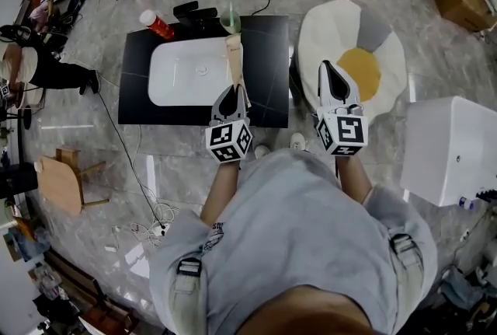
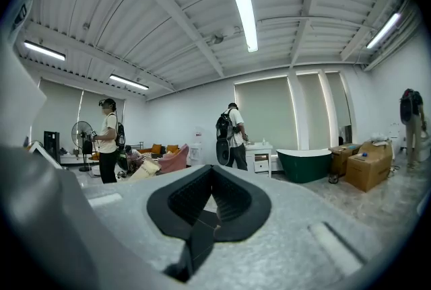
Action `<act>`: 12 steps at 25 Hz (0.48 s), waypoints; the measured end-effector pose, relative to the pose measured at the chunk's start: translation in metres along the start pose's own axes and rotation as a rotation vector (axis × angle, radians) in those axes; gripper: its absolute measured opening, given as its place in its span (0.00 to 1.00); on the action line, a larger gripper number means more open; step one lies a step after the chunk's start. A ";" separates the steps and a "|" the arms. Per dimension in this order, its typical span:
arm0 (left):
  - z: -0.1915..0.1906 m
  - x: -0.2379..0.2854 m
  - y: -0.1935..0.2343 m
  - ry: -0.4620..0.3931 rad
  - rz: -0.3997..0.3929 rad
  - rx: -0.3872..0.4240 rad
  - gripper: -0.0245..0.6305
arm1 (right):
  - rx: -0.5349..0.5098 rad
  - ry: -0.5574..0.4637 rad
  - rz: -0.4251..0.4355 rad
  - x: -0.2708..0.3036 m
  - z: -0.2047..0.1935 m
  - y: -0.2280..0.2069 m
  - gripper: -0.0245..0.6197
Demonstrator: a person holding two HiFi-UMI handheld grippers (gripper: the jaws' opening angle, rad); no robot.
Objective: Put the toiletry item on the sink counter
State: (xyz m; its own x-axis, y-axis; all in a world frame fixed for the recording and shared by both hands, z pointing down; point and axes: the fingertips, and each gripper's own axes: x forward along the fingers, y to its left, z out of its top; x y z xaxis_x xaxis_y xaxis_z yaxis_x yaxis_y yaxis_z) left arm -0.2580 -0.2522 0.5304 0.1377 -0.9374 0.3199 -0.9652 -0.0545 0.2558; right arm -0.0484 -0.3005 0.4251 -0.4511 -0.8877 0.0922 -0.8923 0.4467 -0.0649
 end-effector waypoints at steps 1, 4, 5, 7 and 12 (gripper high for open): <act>-0.003 0.003 0.001 0.008 -0.002 -0.002 0.09 | 0.001 0.002 -0.004 0.000 -0.001 -0.002 0.05; -0.013 0.011 0.002 0.033 -0.005 -0.005 0.09 | 0.002 0.007 -0.018 -0.001 -0.004 -0.008 0.05; -0.016 0.014 0.002 0.040 -0.006 -0.003 0.09 | 0.002 0.009 -0.023 -0.002 -0.004 -0.010 0.05; -0.022 0.018 0.001 0.052 -0.009 0.000 0.09 | 0.003 0.011 -0.034 -0.004 -0.005 -0.015 0.05; -0.036 0.028 0.002 0.083 -0.013 -0.004 0.09 | 0.003 0.008 -0.050 -0.005 -0.005 -0.021 0.05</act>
State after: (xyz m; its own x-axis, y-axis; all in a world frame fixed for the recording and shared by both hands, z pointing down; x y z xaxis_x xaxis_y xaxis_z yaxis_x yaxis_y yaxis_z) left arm -0.2479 -0.2658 0.5726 0.1682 -0.9047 0.3914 -0.9623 -0.0645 0.2643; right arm -0.0277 -0.3044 0.4306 -0.4058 -0.9081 0.1029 -0.9138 0.4013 -0.0626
